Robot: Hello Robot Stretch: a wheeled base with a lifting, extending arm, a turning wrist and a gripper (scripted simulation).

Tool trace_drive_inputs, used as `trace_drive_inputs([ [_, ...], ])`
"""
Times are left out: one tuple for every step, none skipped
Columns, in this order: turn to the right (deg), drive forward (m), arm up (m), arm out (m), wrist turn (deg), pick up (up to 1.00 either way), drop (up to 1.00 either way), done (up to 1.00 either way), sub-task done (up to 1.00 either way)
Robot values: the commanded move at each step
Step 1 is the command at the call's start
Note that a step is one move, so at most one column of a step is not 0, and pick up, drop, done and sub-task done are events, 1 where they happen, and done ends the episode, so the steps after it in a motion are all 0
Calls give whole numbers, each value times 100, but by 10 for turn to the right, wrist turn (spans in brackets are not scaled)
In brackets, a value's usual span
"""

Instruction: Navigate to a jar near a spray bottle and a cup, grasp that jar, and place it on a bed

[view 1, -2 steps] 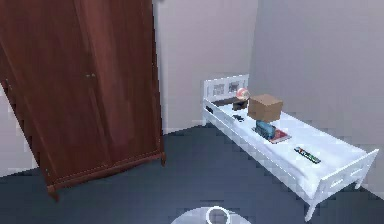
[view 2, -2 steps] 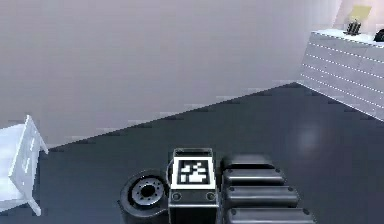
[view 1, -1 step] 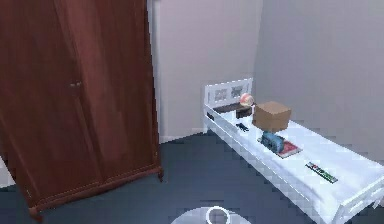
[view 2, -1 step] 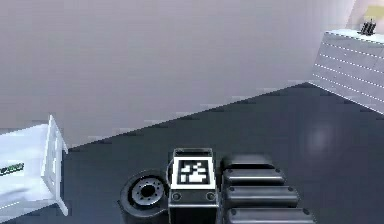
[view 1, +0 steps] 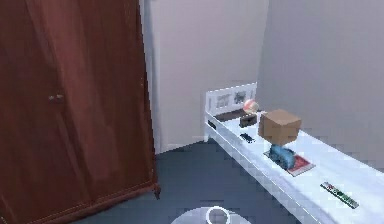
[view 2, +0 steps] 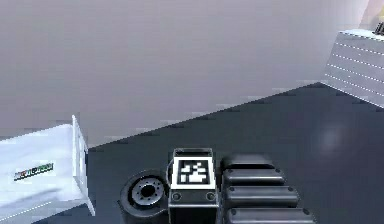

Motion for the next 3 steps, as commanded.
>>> trace_drive_inputs([
  [-450, 0, 0, 0, 0, 0, 0, 0, 0],
  [-450, 0, 0, 0, 0, 0, 0, 0, 0],
  [-450, 0, 0, 0, 0, 0, 0, 0, 0],
])
